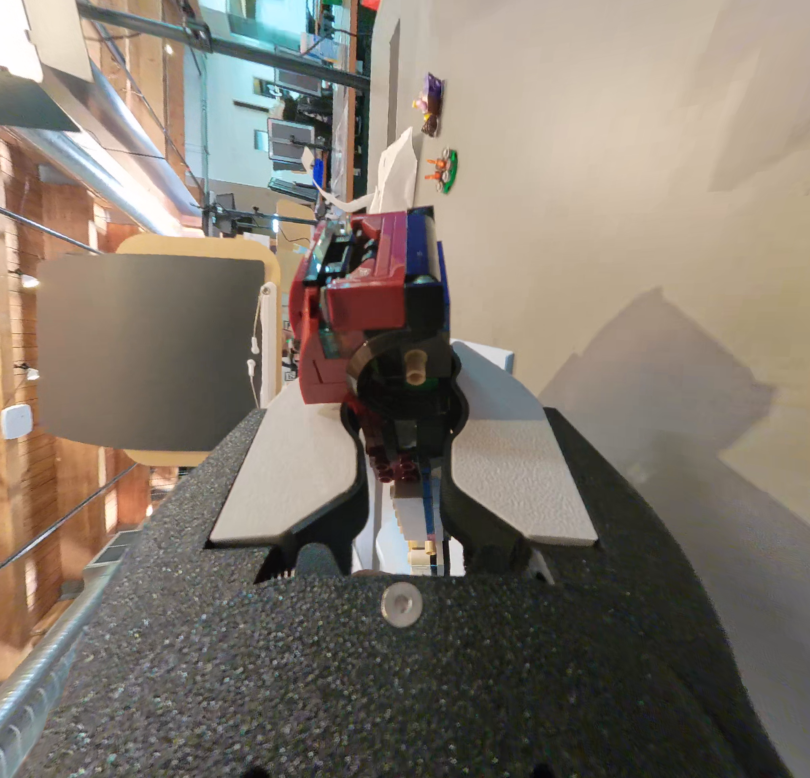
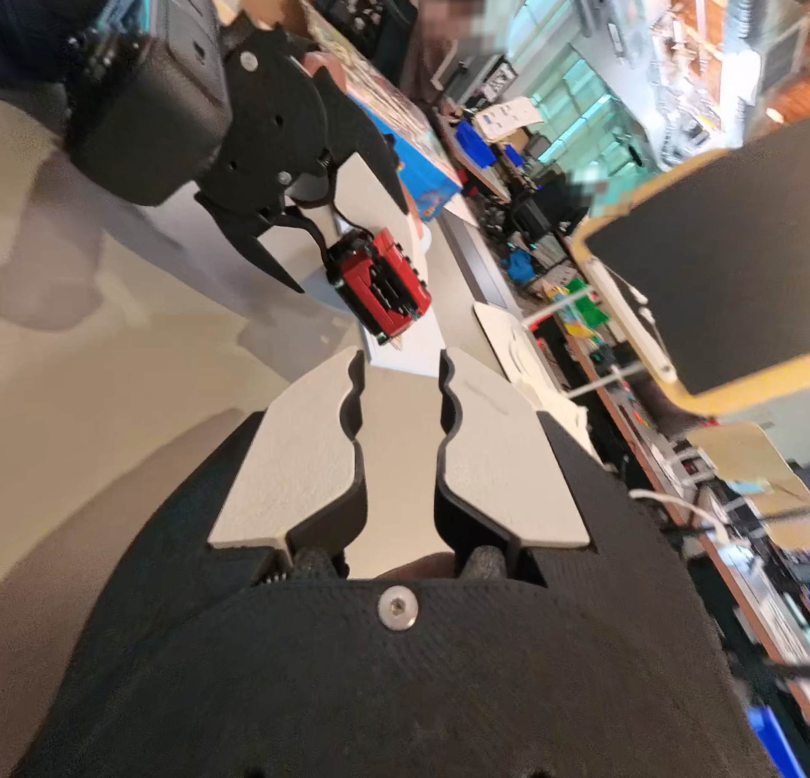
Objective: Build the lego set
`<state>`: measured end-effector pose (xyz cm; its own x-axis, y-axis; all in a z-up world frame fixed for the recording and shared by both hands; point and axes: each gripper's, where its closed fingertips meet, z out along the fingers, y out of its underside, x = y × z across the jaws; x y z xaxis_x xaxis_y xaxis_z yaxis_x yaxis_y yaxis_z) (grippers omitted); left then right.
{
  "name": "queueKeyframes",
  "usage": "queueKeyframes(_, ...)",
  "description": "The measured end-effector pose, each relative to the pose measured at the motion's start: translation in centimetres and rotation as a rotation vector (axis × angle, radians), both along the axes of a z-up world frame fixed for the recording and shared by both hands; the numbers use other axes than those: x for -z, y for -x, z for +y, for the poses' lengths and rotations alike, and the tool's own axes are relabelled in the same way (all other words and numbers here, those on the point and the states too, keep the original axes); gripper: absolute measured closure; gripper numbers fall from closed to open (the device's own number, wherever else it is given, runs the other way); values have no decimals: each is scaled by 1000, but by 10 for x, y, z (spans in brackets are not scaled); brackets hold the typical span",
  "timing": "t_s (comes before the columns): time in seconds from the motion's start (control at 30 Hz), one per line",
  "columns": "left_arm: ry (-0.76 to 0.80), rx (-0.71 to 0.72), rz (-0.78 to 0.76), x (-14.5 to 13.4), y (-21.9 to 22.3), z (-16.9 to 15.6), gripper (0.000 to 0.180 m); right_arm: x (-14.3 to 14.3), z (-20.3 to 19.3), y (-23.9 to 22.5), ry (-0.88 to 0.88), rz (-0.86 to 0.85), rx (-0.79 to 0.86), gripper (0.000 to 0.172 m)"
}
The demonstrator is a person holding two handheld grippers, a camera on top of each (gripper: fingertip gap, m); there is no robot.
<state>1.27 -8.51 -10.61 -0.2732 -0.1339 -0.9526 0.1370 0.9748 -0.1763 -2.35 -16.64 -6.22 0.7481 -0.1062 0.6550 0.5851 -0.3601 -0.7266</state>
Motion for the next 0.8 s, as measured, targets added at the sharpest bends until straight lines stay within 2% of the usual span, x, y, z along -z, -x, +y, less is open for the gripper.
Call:
queueKeyframes(0.17,-115,79,-27,14,4,-47,145,1,-48,0,-149,46,112,141)
queueKeyframes(0.33,-237,160,10,33,3,-94,145,5,-68,-3,-177,33,163,141)
queueKeyframes(0.53,-315,151,75,49,-7,-101,145,23,-64,-2,-90,-34,189,141)
queueKeyframes(0.8,-258,144,202,51,-3,-96,143,36,-59,-9,-30,-35,227,141)
